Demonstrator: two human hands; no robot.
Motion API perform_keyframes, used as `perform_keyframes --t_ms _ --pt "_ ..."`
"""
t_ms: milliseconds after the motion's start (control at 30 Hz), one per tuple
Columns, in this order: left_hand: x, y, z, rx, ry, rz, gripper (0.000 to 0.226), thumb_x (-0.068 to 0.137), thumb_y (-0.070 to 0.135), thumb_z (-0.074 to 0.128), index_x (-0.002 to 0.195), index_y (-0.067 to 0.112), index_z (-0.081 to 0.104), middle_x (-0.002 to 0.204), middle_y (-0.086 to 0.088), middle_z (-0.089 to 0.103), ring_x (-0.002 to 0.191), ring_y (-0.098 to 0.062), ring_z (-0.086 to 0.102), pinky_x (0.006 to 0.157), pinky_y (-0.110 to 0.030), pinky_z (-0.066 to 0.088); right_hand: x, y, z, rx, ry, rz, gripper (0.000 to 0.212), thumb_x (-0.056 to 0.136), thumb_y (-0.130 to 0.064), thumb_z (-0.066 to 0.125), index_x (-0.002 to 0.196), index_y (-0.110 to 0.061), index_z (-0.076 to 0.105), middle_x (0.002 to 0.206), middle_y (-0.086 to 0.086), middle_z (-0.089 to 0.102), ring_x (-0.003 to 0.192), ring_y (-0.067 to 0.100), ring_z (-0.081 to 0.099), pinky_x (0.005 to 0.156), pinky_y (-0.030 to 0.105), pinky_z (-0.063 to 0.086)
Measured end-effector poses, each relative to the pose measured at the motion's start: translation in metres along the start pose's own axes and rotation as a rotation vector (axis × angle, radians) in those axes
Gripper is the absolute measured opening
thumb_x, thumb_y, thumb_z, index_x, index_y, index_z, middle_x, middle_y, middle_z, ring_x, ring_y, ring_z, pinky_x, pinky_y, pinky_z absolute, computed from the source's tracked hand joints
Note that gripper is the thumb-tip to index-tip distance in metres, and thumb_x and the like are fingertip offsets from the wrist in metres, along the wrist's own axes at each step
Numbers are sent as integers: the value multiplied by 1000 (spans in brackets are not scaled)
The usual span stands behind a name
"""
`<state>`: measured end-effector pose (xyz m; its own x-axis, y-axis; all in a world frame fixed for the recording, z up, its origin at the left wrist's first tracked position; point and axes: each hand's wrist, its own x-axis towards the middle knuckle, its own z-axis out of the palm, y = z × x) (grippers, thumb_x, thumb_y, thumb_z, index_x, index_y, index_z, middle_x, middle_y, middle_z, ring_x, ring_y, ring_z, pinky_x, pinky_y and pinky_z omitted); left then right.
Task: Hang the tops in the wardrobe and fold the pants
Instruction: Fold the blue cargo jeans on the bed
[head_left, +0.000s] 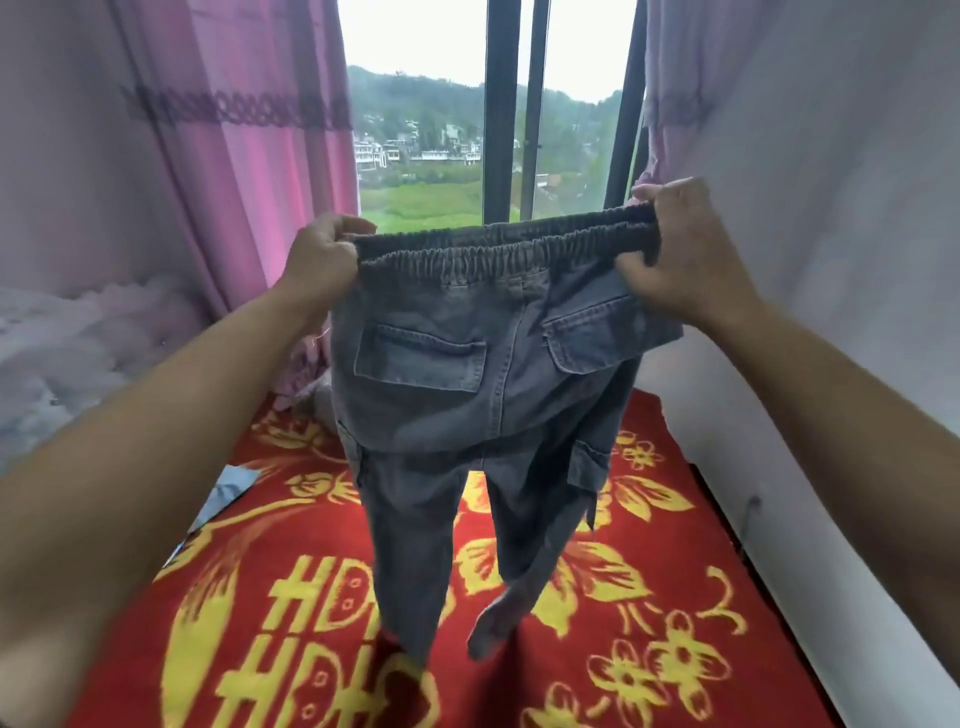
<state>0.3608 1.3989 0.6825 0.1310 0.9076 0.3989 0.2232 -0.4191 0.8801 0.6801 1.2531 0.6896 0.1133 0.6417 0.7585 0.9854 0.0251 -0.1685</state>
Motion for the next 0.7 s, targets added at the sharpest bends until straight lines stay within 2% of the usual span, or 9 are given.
perform_keyframes --t_ms 100,200,267,333,367,433,533,600,700 --pt "-20 30 3 111 -13 70 32 80 29 56 110 17 58 121 -7 48 104 -18 50 79 -26 48 -8 0 -26 -61 19 -40 69 84 -39 74 138 -10 43 128 15 42 111 26 50 95 37 49" --pt "-40 55 3 425 -54 251 70 70 50 83 124 22 48 122 -4 29 115 -16 36 101 -22 36 -9 2 -56 -77 125 1 52 91 -29 68 136 -12 48 131 15 45 109 28 54 95 36 47" --pt "-47 70 5 500 65 351 66 71 38 86 125 21 52 121 -5 31 113 -17 37 101 -22 35 -9 2 -75 -120 204 11 44 95 -28 62 135 -14 51 129 15 49 106 31 56 91 38 47" --pt "-46 84 4 543 231 406 35 84 14 71 118 17 64 119 -8 45 103 -21 48 95 -30 46 -9 0 -91 -203 242 15 42 98 -30 56 137 -16 50 127 16 51 102 35 58 87 41 48" --pt "-42 89 3 571 275 406 28 87 8 64 113 17 68 117 -9 54 97 -22 53 90 -34 49 -9 -2 -96 -230 243 21 41 99 -31 53 138 -18 49 126 18 52 102 36 58 86 42 48" --pt "-35 97 3 614 281 371 25 89 7 57 107 17 71 107 -10 66 89 -24 59 80 -35 52 -7 -5 -101 -229 226 44 38 100 -33 50 135 -17 51 125 19 53 103 38 57 89 42 46" --pt "-16 98 8 627 271 318 25 89 6 52 105 13 70 97 -8 68 84 -26 60 71 -32 48 3 -8 -94 -178 215 125 32 101 -32 49 126 -13 53 125 19 52 109 37 55 94 41 44" --pt "2 88 17 666 266 304 26 91 5 50 109 12 67 105 -8 65 89 -28 59 73 -31 45 14 -6 -79 -129 202 184 30 100 -28 50 125 -11 52 127 20 50 111 38 54 95 41 44" --pt "36 60 36 711 192 289 24 94 8 45 112 6 61 124 -24 54 111 -38 53 88 -41 43 32 9 -40 -80 129 260 30 100 -25 49 124 -7 51 129 22 47 111 40 53 94 40 42"
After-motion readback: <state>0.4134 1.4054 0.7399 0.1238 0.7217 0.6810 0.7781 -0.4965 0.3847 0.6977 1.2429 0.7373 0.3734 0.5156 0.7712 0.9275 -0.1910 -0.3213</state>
